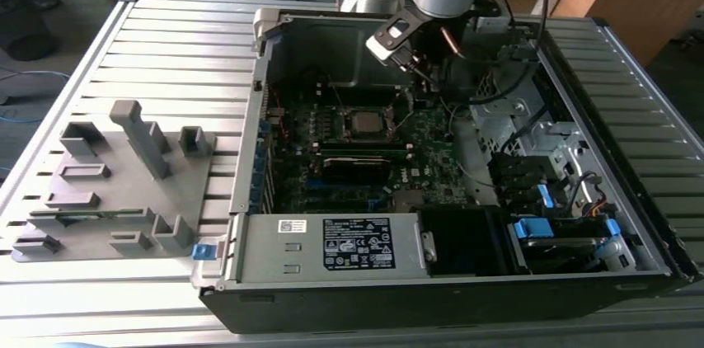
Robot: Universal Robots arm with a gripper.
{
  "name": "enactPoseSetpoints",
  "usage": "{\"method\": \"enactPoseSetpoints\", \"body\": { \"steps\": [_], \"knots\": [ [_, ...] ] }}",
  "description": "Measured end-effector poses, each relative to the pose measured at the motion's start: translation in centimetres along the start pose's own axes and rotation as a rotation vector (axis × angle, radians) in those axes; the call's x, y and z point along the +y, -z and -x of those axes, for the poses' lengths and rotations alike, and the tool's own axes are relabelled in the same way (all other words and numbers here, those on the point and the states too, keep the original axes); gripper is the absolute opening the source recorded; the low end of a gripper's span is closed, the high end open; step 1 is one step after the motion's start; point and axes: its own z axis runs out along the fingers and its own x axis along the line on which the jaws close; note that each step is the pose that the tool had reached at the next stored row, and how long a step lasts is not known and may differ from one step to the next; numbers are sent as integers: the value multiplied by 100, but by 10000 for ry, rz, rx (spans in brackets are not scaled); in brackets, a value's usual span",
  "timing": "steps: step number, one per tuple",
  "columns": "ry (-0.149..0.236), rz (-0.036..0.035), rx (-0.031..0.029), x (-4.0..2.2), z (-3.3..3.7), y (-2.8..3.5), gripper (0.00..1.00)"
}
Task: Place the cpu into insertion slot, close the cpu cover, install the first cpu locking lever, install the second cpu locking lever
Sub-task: 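Close the cpu cover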
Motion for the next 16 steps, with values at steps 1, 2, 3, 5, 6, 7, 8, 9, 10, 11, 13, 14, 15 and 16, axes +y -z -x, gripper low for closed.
{"method": "enactPoseSetpoints", "body": {
  "steps": [1,2,3,5,6,7,8,9,10,11,13,14,15,16],
  "knots": [
    [-2,8,0,-32,-4,2,11],
    [-2,16,-1,-65,-7,4,11],
    [-1,24,0,-96,-11,6,11],
    [-3,40,1,-163,-19,10,11],
    [-2,48,1,-196,-24,11,11],
    [-3,55,1,-228,-29,13,11],
    [-3,62,1,-259,-34,15,11],
    [-2,67,1,-289,-40,17,11],
    [-3,72,1,-319,-45,18,11],
    [-3,77,1,-347,-50,19,11],
    [-4,85,0,-403,-59,23,11],
    [-5,89,1,-428,-63,24,11],
    [-3,92,0,-452,-66,25,11],
    [-3,95,1,-474,-70,26,11]
  ]
}}
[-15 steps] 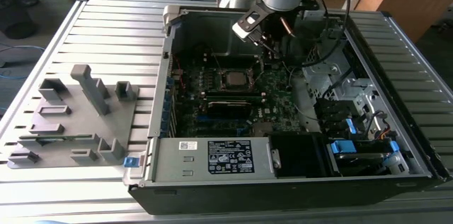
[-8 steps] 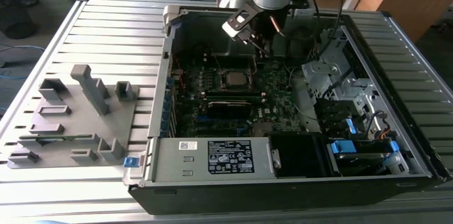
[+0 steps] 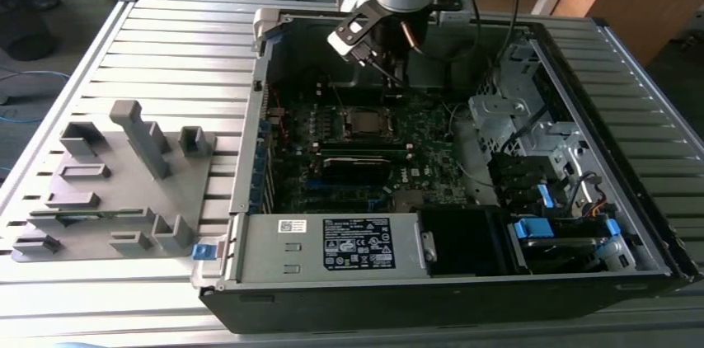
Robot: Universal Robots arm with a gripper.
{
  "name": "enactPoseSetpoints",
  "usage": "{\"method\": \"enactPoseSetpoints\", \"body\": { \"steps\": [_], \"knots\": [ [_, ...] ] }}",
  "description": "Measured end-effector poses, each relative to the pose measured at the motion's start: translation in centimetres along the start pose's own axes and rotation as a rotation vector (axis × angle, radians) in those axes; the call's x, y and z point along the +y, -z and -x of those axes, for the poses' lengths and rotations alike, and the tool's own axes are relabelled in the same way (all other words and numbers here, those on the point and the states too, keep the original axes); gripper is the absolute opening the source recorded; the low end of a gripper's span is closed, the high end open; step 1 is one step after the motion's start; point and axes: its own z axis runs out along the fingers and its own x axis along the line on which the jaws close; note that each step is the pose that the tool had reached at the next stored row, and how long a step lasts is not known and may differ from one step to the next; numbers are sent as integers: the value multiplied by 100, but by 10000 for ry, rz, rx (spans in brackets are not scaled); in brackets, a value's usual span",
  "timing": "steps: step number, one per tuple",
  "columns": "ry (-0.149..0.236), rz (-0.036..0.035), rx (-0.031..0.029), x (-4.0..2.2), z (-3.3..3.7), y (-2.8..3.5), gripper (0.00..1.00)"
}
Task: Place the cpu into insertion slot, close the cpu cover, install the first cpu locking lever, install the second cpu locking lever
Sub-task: 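Close the cpu cover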
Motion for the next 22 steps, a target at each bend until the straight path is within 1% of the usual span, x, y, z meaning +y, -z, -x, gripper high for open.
{"method": "enactPoseSetpoints", "body": {
  "steps": [2,10,16,22],
  "knots": [
    [-1,3,0,-28,-6,1,11],
    [-1,3,0,-30,-6,2,11],
    [-1,2,-1,-74,-8,1,11],
    [0,3,0,-75,-8,0,11]
  ]
}}
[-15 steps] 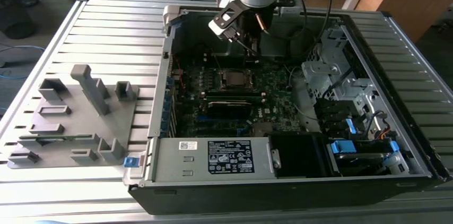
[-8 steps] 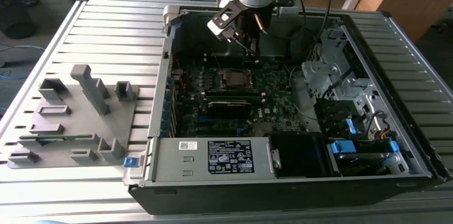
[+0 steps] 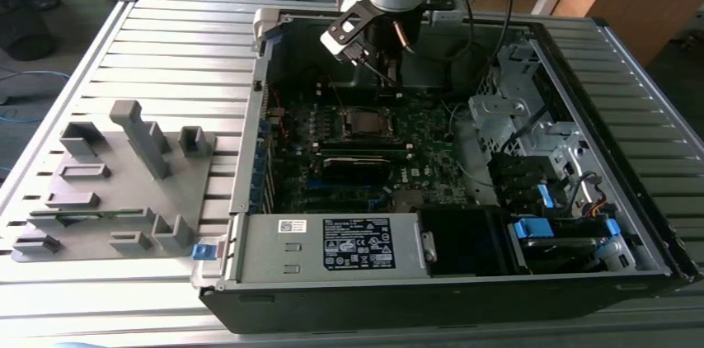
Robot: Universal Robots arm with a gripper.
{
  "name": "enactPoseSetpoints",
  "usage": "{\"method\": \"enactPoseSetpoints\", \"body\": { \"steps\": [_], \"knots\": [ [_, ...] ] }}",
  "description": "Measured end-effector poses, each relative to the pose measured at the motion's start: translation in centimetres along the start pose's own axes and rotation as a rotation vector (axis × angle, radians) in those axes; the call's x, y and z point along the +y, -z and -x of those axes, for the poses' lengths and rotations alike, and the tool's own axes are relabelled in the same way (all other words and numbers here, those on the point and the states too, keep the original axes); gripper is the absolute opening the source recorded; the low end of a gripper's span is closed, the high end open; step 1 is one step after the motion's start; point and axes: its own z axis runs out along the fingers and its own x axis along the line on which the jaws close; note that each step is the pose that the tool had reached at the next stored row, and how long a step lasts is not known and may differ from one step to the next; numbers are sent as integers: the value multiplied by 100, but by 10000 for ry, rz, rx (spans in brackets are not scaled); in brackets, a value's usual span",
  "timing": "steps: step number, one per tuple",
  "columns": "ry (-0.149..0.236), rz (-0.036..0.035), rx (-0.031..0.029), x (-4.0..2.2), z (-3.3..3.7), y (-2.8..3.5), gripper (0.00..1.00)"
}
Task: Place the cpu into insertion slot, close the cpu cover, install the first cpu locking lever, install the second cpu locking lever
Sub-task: 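Close the cpu cover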
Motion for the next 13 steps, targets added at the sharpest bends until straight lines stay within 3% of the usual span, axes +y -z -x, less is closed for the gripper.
{"method": "enactPoseSetpoints", "body": {
  "steps": [13],
  "knots": [
    [0,0,0,-66,0,-1,11]
  ]
}}
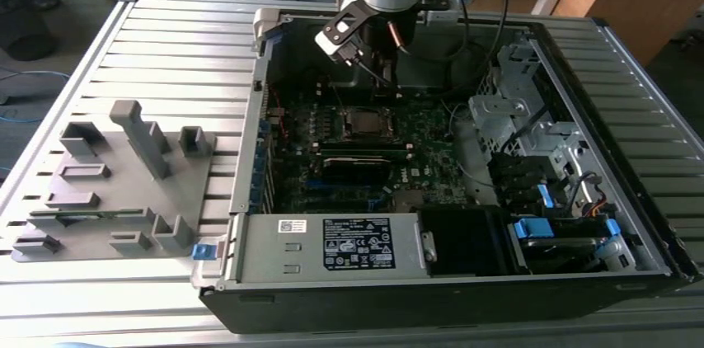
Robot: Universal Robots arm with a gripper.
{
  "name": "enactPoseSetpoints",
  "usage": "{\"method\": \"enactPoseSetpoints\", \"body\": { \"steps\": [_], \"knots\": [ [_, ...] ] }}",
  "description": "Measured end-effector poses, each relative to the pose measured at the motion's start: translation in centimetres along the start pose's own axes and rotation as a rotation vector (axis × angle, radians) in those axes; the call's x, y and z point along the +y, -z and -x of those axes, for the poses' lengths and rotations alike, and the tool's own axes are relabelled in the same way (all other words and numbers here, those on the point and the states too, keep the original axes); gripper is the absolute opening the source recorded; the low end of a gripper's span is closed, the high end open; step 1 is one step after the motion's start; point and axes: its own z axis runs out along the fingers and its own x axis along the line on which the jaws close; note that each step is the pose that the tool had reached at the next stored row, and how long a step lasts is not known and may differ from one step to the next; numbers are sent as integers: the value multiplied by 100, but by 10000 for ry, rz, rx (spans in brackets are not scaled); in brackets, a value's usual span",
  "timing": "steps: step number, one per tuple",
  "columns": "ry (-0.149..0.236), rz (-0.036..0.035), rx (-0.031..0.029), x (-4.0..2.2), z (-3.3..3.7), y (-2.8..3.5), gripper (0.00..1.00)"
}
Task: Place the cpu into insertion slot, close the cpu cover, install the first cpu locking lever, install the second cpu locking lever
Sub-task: 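Close the cpu cover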
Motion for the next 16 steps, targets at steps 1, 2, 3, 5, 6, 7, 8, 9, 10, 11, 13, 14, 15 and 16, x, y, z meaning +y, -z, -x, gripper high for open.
{"method": "enactPoseSetpoints", "body": {
  "steps": [1,2,3,5,6,7,8,9,10,11,13,14,15,16],
  "knots": [
    [0,0,0,0,0,0,11],
    [0,0,0,-1,0,0,11],
    [0,0,0,-1,0,0,11],
    [0,0,0,-2,0,0,11],
    [0,0,0,-2,0,0,11],
    [0,0,0,-3,0,0,11],
    [0,0,1,-3,0,0,11],
    [-1,0,0,-5,0,0,11],
    [-2,1,2,-11,0,0,11],
    [-1,2,3,-22,0,-1,11],
    [1,0,-1,-51,-3,-1,11],
    [0,0,-1,-64,-4,-1,11],
    [0,0,-1,-72,-5,-1,11],
    [-1,0,-1,-74,-5,-2,11]
  ]
}}
